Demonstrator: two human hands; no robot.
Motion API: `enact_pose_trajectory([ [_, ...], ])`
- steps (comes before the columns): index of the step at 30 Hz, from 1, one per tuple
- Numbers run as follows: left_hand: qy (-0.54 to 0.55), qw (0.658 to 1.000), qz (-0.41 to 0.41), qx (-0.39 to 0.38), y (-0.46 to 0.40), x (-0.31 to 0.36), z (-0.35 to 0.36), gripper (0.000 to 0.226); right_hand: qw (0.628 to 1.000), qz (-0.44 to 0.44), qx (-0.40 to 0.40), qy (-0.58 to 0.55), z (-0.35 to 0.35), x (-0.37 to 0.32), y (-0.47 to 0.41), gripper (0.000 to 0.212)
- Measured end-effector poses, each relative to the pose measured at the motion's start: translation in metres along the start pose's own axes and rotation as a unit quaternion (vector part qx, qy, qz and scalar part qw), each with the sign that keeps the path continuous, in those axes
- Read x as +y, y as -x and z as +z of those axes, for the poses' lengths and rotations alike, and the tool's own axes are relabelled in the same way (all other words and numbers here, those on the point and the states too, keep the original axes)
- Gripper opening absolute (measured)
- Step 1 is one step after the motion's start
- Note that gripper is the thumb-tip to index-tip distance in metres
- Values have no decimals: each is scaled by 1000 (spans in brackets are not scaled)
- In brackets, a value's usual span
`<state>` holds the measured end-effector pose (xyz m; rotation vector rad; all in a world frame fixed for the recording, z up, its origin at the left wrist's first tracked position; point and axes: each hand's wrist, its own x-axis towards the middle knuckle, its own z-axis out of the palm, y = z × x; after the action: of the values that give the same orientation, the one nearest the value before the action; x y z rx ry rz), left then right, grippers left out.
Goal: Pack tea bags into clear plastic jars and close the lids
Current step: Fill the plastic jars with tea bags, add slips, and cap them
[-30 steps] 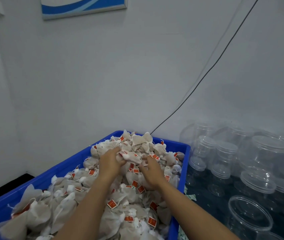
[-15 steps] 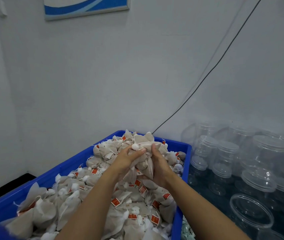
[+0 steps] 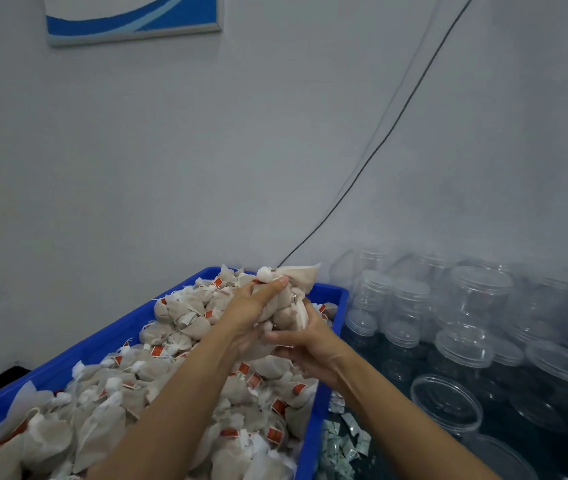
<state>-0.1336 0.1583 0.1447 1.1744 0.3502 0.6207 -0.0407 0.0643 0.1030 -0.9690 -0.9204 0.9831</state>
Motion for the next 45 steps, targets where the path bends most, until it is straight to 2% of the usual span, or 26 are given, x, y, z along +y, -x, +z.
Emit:
enact_pose_trajectory([
  [3,67,998,-1,-2,7,3,33,20,997,-8,56,45,-4,-18,23,77],
  [7,110,994,19,19,13,4,79,26,988,-9,142,63,-16,-43,52,59],
  [10,76,996,41,16,14,3,109,18,980,-10,187,67,-33,-63,79,41],
  [14,20,1000,21,11,16,-8,139,9,965,-3,242,103,-61,-84,116,40],
  [17,7,1000,14,-5,17,-22,155,12,952,16,255,169,-80,-94,139,40],
  [20,-46,999,27,-3,15,-36,169,18,924,20,279,261,-96,-103,156,45],
  [24,-82,996,43,10,10,-45,180,34,895,18,298,332,-114,-105,171,47],
  [28,-87,996,37,-2,5,-48,178,40,883,-11,339,326,-127,-94,178,34],
  [32,-79,996,41,-8,3,-51,171,28,876,-19,301,375,-128,-80,178,18],
  [33,-71,997,38,-14,3,-51,167,25,868,-14,281,410,-128,-77,177,18],
  [35,-57,997,26,-33,3,-52,161,25,828,-8,262,496,-128,-71,174,23],
  [37,-61,996,10,-59,4,-54,154,33,805,-38,296,513,-127,-73,169,25],
  [39,-81,993,-3,-90,5,-57,150,37,838,-79,314,439,-123,-79,163,22],
  [42,-105,984,-16,-141,9,-62,147,36,892,-79,259,363,-115,-84,156,22],
  [45,-126,980,-17,-151,12,-67,144,33,895,-74,263,354,-110,-80,153,23],
])
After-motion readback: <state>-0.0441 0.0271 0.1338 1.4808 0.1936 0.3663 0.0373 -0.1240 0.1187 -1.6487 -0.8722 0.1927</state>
